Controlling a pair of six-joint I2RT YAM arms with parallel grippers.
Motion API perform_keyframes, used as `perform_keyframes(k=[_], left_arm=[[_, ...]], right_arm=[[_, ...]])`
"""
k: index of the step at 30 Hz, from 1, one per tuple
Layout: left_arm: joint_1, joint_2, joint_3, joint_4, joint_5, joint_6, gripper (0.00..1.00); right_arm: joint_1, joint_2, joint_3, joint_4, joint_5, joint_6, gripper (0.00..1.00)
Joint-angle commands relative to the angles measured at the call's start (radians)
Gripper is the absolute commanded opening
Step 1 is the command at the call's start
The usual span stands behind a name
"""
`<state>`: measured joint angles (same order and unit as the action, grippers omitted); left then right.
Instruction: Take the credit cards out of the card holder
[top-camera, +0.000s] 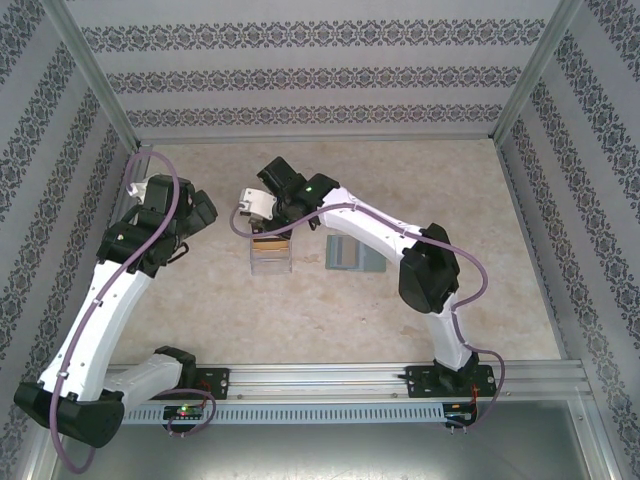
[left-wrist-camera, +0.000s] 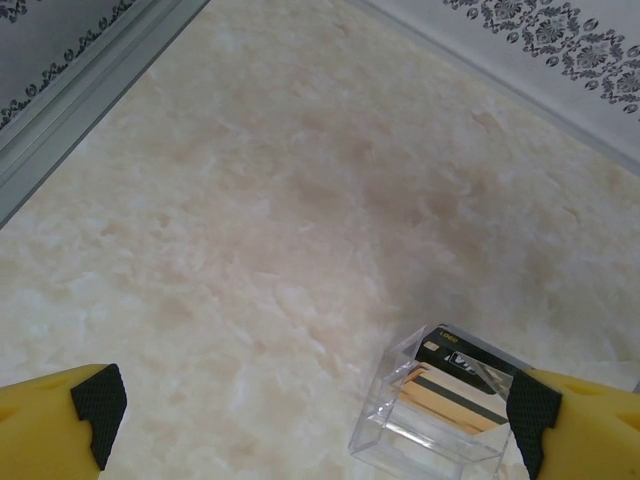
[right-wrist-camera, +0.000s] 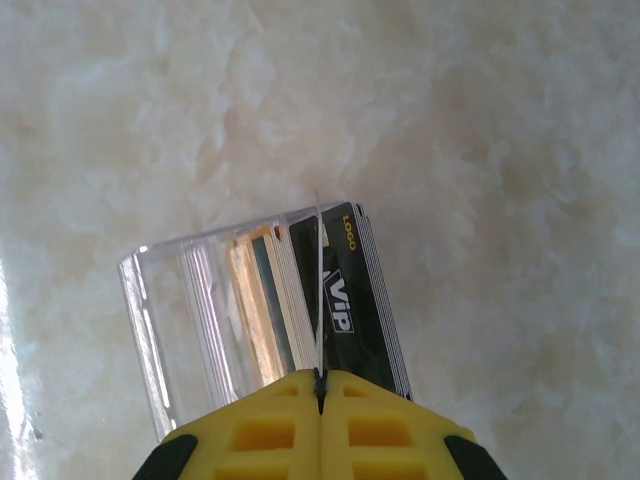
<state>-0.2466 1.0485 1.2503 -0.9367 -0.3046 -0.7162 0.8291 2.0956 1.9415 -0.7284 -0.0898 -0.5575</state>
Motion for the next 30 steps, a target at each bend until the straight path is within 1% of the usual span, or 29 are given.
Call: perform_keyframes(k=[1,15,27,29,30], left_arm=[[0.01,-0.022,-0.009,-0.043,-0.021,-0.012,1.0],[0.01,-0.02,-0.014,-0.045,0.006,-0.008,1.0],[0.012,-0.021,-0.027,-0.039,0.027,-0.006,0.99],[0.012,-0.022,-0.031,-0.036,0.03,-0.005,1.0],[0.012,-0.021,-0.032,-0.035,0.032,-0.005,1.0]], right_arm=[[0.001,0.016,0.009,-0.011,0.031,-0.089,0.0],[0.004,0.095,0.039,0.014,0.068,-0.143,0.0],[0.011,0.15,0.052,0.057,0.112,-0.124,0.0],[0.013,0.156,0.053,0.067,0.122,-0.119,0.07],[0.013,0.159,0.054,0.072,0.128,-0.116,0.07]])
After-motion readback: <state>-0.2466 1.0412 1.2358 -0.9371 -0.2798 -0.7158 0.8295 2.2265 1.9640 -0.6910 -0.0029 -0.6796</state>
